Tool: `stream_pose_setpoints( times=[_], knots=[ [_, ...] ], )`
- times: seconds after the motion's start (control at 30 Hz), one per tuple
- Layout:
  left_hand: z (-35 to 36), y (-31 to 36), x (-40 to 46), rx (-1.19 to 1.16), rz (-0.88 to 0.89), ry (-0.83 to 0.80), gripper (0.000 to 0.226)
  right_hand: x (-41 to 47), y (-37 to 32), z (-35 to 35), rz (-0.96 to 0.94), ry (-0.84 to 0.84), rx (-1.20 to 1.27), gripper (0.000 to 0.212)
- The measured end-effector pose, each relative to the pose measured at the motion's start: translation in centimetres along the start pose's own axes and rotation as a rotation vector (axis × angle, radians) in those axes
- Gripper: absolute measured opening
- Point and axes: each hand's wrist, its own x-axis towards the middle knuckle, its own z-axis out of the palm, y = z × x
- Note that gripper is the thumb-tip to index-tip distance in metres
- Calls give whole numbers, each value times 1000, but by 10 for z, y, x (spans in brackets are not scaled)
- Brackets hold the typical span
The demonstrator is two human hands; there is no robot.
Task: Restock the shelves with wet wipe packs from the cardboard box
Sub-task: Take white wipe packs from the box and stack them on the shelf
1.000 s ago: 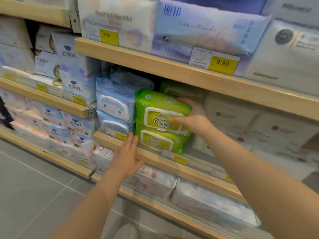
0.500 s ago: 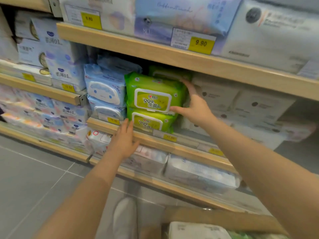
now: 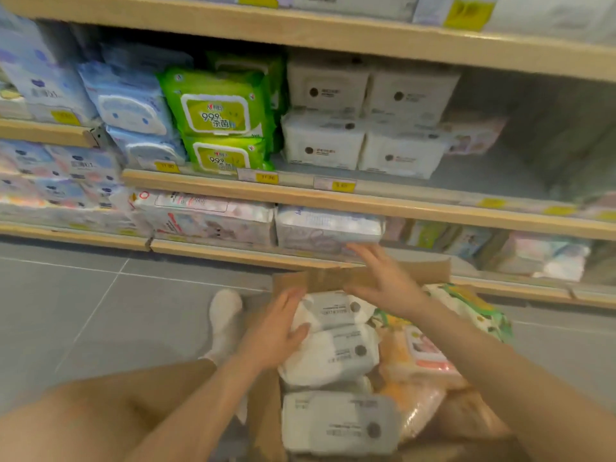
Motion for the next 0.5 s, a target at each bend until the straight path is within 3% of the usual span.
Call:
stream_pose_setpoints(
  times=[0.33, 0.43, 0.5],
  knots=[
    [57, -43, -90, 412, 164, -271, 62, -139, 15, 92, -47, -244, 50, 65],
    [58, -52, -100, 461, 201, -298, 63, -156, 19, 111, -108, -336, -36, 64],
    [60, -52, -101, 458, 206, -294, 64, -161, 22, 121, -219, -352, -229, 67]
  ],
)
